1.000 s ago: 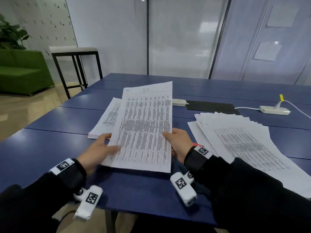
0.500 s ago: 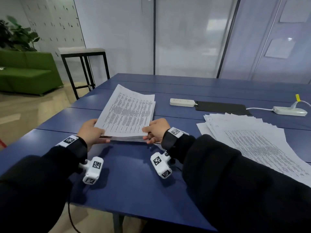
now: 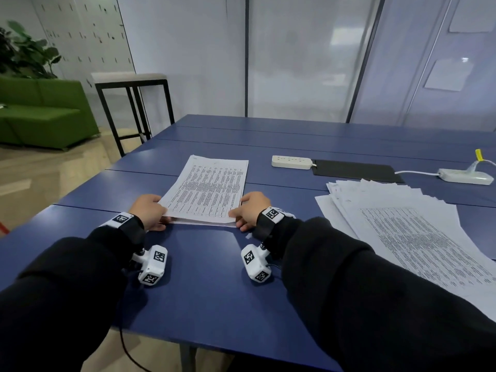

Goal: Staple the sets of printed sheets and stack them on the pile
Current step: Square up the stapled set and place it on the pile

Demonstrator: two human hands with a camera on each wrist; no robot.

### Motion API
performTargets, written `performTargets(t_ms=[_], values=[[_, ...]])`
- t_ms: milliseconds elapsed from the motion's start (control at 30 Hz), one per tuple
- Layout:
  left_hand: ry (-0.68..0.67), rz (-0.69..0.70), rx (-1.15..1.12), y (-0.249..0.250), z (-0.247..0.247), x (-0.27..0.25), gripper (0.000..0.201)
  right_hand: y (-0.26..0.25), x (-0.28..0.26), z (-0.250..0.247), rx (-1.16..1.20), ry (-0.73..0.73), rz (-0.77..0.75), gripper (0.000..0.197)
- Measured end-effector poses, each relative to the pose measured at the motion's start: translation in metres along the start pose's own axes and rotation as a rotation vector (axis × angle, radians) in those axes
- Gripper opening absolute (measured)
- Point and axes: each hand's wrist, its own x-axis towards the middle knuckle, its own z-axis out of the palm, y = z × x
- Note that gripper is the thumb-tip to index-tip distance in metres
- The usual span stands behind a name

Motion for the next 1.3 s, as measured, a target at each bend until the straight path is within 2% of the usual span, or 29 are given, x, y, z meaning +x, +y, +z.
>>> performTargets(t_ms=[167,267,367,500,633,733,933,1100,1300], values=[[0.033,0.005,0.180,-0.009,-0.002,0.021,0.029,-0.001,0.003,0.004,-0.028,-0.019,0.024,0.026],[0.038,0.025,0.278,-0.009,-0.002,0.025,0.025,0.001,0.005,0.004,-0.016,-0.018,0.029,0.028],[0.045,0.037,0.369,-0.002,-0.003,0.023,0.013,0.002,0.007,0.003,-0.030,-0.003,0.026,0.031],[0.097,0.072,0.476,0.001,-0.006,0.021,0.027,0.003,0.010,0.002,-0.038,0.000,0.021,0.033],[0.085,0.086,0.501,0.000,-0.008,0.021,0.017,0.003,0.012,0.003,-0.068,-0.005,0.015,0.023],[0.086,0.093,0.502,-0.001,-0.007,0.021,0.018,0.004,0.015,0.004,-0.088,0.002,0.006,0.015],[0.071,0.081,0.436,-0.004,-0.009,0.023,0.018,0.004,0.016,0.002,-0.144,0.041,-0.011,0.013],[0.048,0.083,0.401,-0.004,-0.007,0.024,0.019,0.006,0.020,0.002,-0.162,0.022,-0.018,0.021],[0.035,0.075,0.390,-0.003,-0.006,0.025,0.020,0.006,0.024,0.003,-0.174,0.023,-0.016,0.021]])
